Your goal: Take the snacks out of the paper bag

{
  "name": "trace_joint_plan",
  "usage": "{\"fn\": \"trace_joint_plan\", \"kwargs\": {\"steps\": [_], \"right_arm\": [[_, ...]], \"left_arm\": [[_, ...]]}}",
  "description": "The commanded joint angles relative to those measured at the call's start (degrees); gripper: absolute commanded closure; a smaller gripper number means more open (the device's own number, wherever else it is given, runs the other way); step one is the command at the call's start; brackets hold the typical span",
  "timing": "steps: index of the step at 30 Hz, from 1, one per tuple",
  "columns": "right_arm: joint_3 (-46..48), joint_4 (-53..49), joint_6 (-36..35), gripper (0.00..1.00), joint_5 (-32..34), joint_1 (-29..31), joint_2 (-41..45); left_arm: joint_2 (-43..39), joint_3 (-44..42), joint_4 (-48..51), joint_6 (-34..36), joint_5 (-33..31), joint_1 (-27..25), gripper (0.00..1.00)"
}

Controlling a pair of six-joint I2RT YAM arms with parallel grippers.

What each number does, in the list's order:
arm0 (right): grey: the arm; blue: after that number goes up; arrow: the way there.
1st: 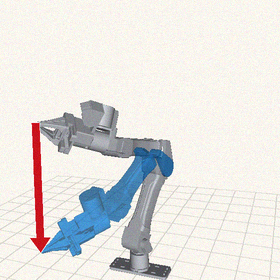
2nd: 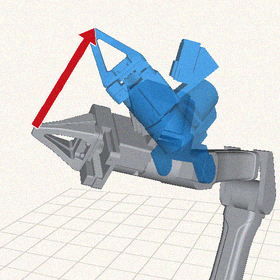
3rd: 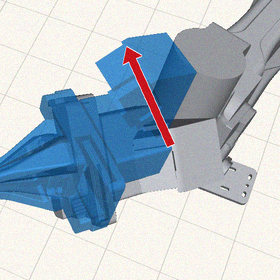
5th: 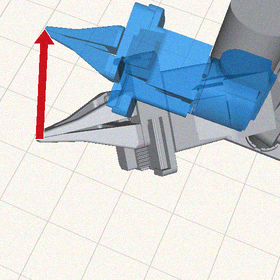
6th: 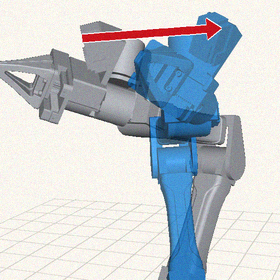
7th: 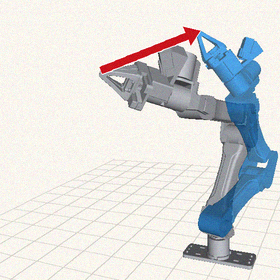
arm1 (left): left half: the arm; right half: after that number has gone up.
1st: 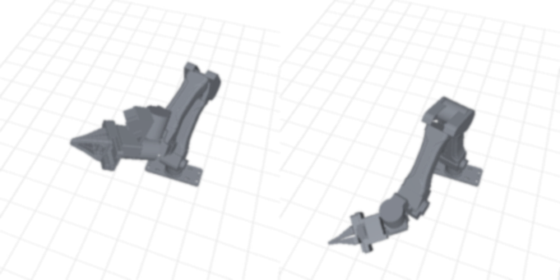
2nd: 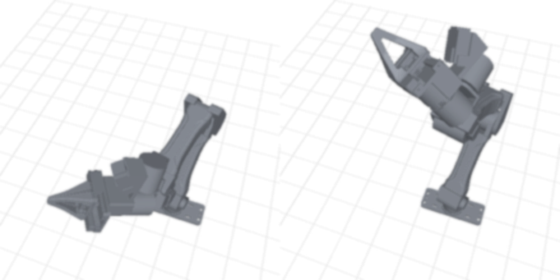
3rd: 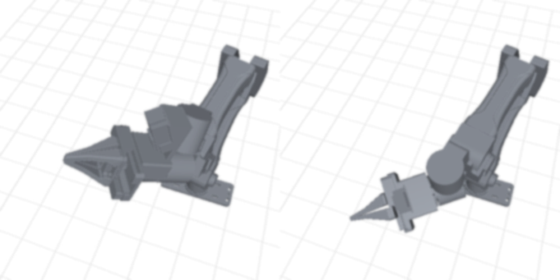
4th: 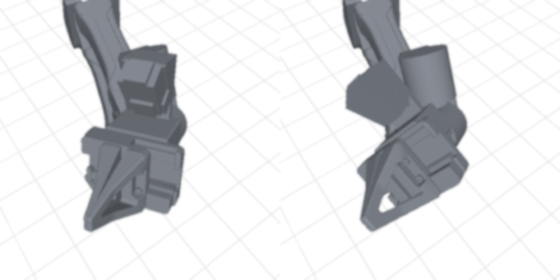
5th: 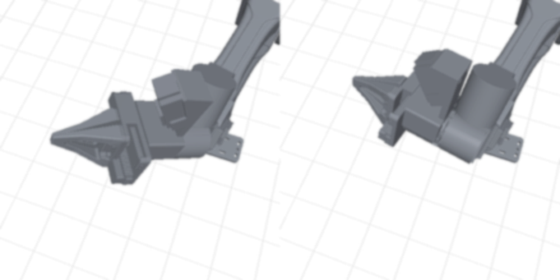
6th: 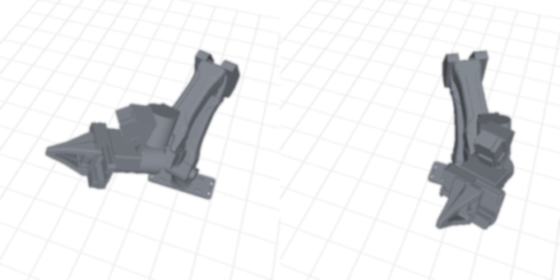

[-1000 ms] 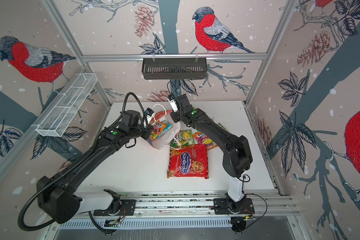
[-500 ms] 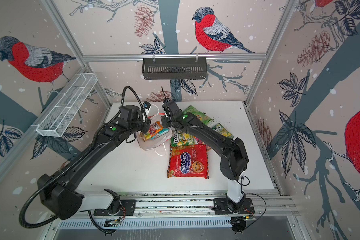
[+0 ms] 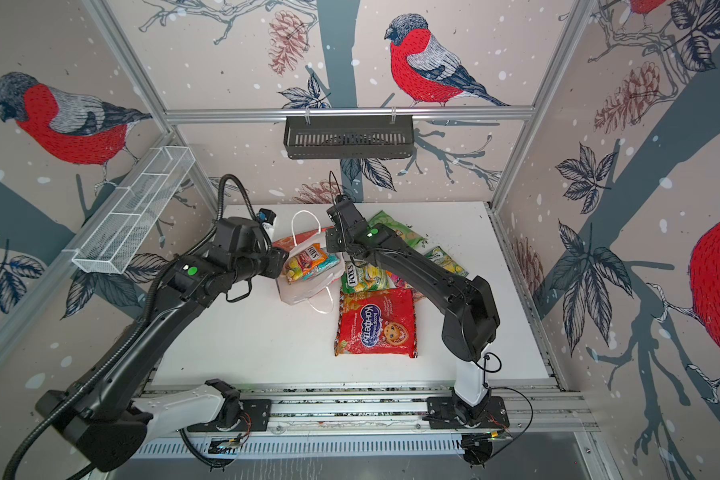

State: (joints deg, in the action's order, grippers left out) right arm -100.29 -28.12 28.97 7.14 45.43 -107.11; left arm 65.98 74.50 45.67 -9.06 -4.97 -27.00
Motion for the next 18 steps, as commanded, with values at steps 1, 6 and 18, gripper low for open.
{"fn": "trace_joint_plan", "kwargs": {"steps": [1,6,18], "right_arm": [[-0.64,-0.21,1.10,0.99,-1.42,-0.02,-0.11],[-1.00,-0.21,0.83,0.99,-2.04,0.05,-0.41],[1.39,1.01,0.82,0.99,-2.74,0.17,1.27]], "left_arm": [[-2.80,-2.17,4.90,-6.27,-0.05,0.11,0.54],[-4.81,-4.70,3.77,-8.38,1.27,0.13,0.53],[-1.58,-6.40,-3.11,-8.58,-8.93,0.11,0.55]]}}
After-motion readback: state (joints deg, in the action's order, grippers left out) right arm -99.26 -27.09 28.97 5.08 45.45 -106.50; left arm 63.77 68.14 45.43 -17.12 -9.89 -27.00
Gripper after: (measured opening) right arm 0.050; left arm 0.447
